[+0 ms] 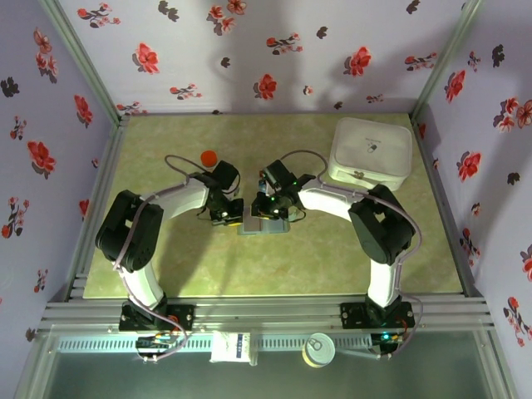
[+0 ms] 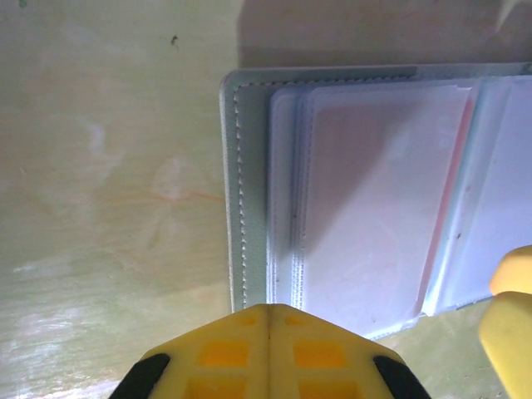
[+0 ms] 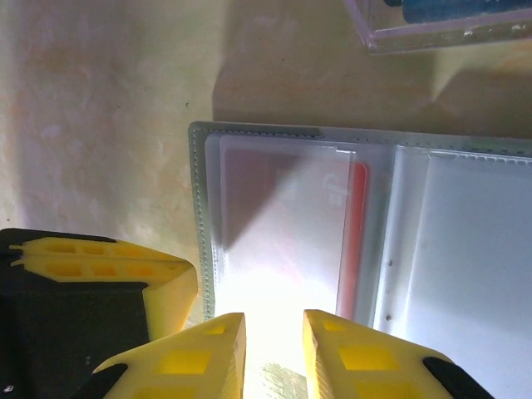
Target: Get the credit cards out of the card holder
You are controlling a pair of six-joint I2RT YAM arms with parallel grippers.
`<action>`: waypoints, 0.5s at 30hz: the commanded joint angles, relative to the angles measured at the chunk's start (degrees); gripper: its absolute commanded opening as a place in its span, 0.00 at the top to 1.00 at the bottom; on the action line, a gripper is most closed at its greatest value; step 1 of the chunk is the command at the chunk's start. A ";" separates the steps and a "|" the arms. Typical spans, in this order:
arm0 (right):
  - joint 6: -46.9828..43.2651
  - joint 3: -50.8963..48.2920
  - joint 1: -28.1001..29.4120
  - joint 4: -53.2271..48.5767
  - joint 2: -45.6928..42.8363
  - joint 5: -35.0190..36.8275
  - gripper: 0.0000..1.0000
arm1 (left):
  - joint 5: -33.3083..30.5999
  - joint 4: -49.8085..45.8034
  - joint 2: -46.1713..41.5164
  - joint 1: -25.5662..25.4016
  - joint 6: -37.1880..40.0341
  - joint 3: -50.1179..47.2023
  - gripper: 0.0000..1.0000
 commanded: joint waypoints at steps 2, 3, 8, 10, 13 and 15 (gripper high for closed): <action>2.53 -0.93 0.36 2.98 0.90 -1.69 0.75 | 0.71 0.30 1.10 0.17 -0.73 0.85 1.00; 2.50 -0.93 0.42 3.09 1.05 -1.83 0.75 | 0.67 0.32 1.44 0.25 -0.71 0.81 1.00; 2.76 -0.98 0.38 3.66 1.99 -2.19 0.78 | -0.25 -0.02 2.57 0.37 -0.61 0.15 1.00; 2.94 -1.02 0.45 3.93 2.57 -2.64 0.78 | -0.32 0.12 2.70 0.41 -0.57 -0.11 1.00; 3.25 -1.02 0.41 4.33 3.34 -3.04 0.78 | -0.42 0.12 2.84 0.56 -0.36 -0.23 1.00; 3.12 -1.06 0.43 4.29 3.68 -2.76 0.78 | -0.54 0.03 3.05 0.58 -0.14 -0.10 1.00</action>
